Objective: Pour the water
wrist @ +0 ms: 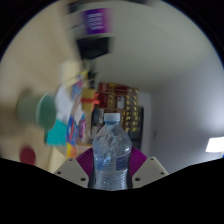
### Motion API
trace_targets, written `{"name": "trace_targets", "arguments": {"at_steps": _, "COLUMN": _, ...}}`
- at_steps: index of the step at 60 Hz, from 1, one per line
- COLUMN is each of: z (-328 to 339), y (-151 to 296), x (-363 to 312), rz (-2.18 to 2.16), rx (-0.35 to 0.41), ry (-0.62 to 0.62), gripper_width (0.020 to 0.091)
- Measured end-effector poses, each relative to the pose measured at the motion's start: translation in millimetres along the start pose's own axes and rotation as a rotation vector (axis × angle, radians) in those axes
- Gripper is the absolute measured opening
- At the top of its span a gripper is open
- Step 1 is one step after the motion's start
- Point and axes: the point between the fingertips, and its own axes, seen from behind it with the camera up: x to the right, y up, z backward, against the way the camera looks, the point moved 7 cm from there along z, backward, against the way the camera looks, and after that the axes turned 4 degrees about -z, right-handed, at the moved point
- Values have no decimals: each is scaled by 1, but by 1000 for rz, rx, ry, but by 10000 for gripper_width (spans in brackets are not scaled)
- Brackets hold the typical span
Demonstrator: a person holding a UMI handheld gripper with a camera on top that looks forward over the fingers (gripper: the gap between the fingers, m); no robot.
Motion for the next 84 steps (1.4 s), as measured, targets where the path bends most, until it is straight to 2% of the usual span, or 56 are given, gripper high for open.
{"name": "trace_targets", "arguments": {"at_steps": 2, "z": 19, "y": -6, "x": 0, "rz": -251, "rx": 1, "ry": -40, "gripper_width": 433}}
{"name": "trace_targets", "arguments": {"at_steps": 4, "z": 0, "y": -14, "x": 4, "rz": -480, "rx": -3, "ry": 7, "gripper_width": 433}}
{"name": "trace_targets", "arguments": {"at_steps": 7, "z": 17, "y": -22, "x": 1, "rz": -831, "rx": 11, "ry": 11, "gripper_width": 435}}
{"name": "trace_targets", "arguments": {"at_steps": 11, "z": 10, "y": -30, "x": -19, "rz": -1197, "rx": 62, "ry": 55, "gripper_width": 438}}
{"name": "trace_targets", "arguments": {"at_steps": 12, "z": 26, "y": -35, "x": -26, "rz": -1299, "rx": 73, "ry": 32, "gripper_width": 438}}
{"name": "trace_targets", "arguments": {"at_steps": 14, "z": 31, "y": -39, "x": -47, "rz": -1470, "rx": 90, "ry": 27, "gripper_width": 438}}
{"name": "trace_targets", "arguments": {"at_steps": 19, "z": 17, "y": -42, "x": -73, "rz": -1729, "rx": 78, "ry": 144, "gripper_width": 436}}
{"name": "trace_targets", "arguments": {"at_steps": 21, "z": 19, "y": -38, "x": -108, "rz": -1799, "rx": 72, "ry": 151, "gripper_width": 437}}
{"name": "trace_targets", "arguments": {"at_steps": 24, "z": 18, "y": -49, "x": -100, "rz": -1783, "rx": 45, "ry": 148, "gripper_width": 436}}
{"name": "trace_targets", "arguments": {"at_steps": 28, "z": 17, "y": -46, "x": -141, "rz": -1726, "rx": 5, "ry": 121, "gripper_width": 435}}
{"name": "trace_targets", "arguments": {"at_steps": 29, "z": 14, "y": -62, "x": -128, "rz": -1714, "rx": -5, "ry": 128, "gripper_width": 437}}
{"name": "trace_targets", "arguments": {"at_steps": 32, "z": 12, "y": -58, "x": -132, "rz": -1705, "rx": -13, "ry": 154, "gripper_width": 435}}
{"name": "trace_targets", "arguments": {"at_steps": 33, "z": 14, "y": -40, "x": -151, "rz": -1706, "rx": -12, "ry": 159, "gripper_width": 445}}
{"name": "trace_targets", "arguments": {"at_steps": 34, "z": 14, "y": -61, "x": -146, "rz": -1708, "rx": -16, "ry": 174, "gripper_width": 450}}
{"name": "trace_targets", "arguments": {"at_steps": 35, "z": 14, "y": -61, "x": -148, "rz": -1707, "rx": -21, "ry": 179, "gripper_width": 473}}
{"name": "trace_targets", "arguments": {"at_steps": 37, "z": 16, "y": -60, "x": -142, "rz": -1700, "rx": 11, "ry": 151, "gripper_width": 460}}
{"name": "trace_targets", "arguments": {"at_steps": 40, "z": 15, "y": -48, "x": -148, "rz": -1676, "rx": 19, "ry": 141, "gripper_width": 460}}
{"name": "trace_targets", "arguments": {"at_steps": 41, "z": 15, "y": -60, "x": -144, "rz": -1669, "rx": 18, "ry": 146, "gripper_width": 469}}
{"name": "trace_targets", "arguments": {"at_steps": 47, "z": 15, "y": -61, "x": -142, "rz": -1647, "rx": 27, "ry": 122, "gripper_width": 484}}
{"name": "trace_targets", "arguments": {"at_steps": 55, "z": 13, "y": -61, "x": -138, "rz": -1662, "rx": -7, "ry": 124, "gripper_width": 616}}
{"name": "trace_targets", "arguments": {"at_steps": 58, "z": 15, "y": -64, "x": -138, "rz": -1632, "rx": -21, "ry": 158, "gripper_width": 676}}
{"name": "trace_targets", "arguments": {"at_steps": 62, "z": 22, "y": -68, "x": -144, "rz": -1587, "rx": -87, "ry": 236, "gripper_width": 768}}
{"name": "trace_targets", "arguments": {"at_steps": 65, "z": 27, "y": -62, "x": -148, "rz": -1581, "rx": -92, "ry": 253, "gripper_width": 801}}
{"name": "trace_targets", "arguments": {"at_steps": 74, "z": 65, "y": -67, "x": -123, "rz": -1544, "rx": -87, "ry": 259, "gripper_width": 839}}
{"name": "trace_targets", "arguments": {"at_steps": 84, "z": 147, "y": -81, "x": -84, "rz": -1516, "rx": -73, "ry": 208, "gripper_width": 838}}
